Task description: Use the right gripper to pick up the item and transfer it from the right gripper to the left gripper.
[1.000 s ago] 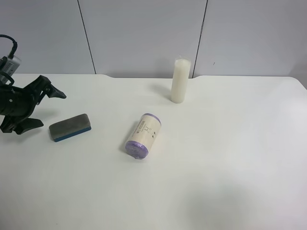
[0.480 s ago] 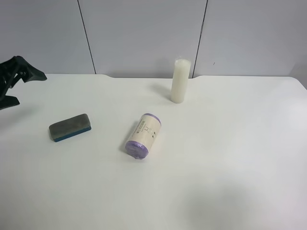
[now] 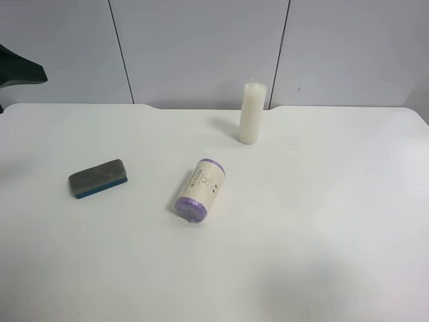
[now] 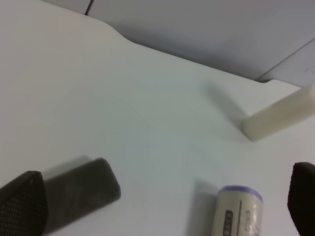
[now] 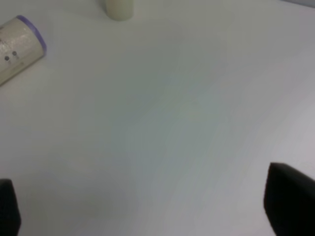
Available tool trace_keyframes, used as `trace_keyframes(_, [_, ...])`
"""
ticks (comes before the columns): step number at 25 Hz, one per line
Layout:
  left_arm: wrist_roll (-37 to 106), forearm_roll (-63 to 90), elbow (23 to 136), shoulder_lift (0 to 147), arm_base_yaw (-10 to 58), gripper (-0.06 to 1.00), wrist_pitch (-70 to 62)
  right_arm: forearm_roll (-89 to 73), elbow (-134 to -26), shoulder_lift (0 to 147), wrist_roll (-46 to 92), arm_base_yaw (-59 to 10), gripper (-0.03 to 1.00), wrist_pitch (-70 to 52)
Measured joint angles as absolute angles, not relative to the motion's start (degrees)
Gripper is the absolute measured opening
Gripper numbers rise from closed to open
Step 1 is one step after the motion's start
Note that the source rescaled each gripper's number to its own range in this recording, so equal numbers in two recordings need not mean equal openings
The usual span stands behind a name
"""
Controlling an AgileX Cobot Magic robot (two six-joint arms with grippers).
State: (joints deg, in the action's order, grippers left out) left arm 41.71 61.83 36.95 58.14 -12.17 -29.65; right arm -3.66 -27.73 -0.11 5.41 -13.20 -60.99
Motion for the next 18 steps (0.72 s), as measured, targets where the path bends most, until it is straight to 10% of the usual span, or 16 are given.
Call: trace_keyframes(18, [7.59, 25.74, 36.95, 29.82, -12.17, 0.99, -52.05, -3.66, -27.73, -0.11, 5.41, -13.20, 0.99, -60.99])
